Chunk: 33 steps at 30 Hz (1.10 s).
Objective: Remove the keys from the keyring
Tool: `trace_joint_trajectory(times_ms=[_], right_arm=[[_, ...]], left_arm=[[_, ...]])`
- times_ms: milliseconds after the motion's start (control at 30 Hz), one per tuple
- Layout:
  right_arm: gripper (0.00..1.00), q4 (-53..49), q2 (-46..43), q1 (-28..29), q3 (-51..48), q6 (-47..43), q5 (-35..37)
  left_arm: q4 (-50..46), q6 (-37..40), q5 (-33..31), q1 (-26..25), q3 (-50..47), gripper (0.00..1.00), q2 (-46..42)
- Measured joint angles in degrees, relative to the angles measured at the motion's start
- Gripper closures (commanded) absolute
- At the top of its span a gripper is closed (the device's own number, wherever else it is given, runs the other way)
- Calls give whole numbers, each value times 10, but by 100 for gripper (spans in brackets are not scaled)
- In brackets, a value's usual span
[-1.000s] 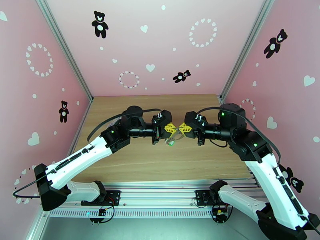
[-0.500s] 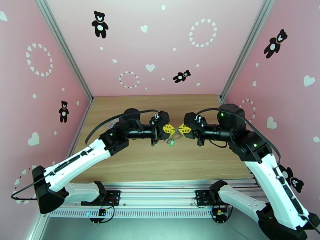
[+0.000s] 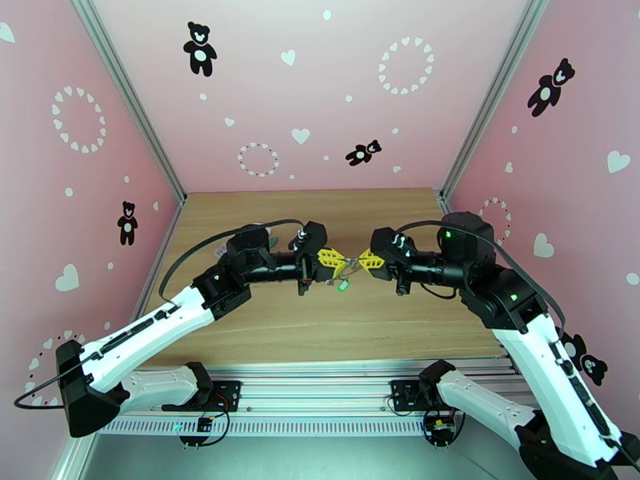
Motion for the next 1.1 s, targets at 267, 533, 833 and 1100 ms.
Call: trace_joint_trajectory(times_ms=[267, 533, 833, 1100], right_arm=[[100, 13, -9, -3, -12, 21, 13], [100, 22, -15, -3, -13, 35, 16], [69, 25, 3, -3, 12, 39, -23], [75, 26, 33, -3, 15, 34, -38]], left_arm=[[68, -39, -9, 7, -24, 100, -17], [79, -43, -9, 7, -24, 100, -8], [63, -36, -20, 7, -11, 100, 7], [61, -34, -22, 7, -4, 100, 9]])
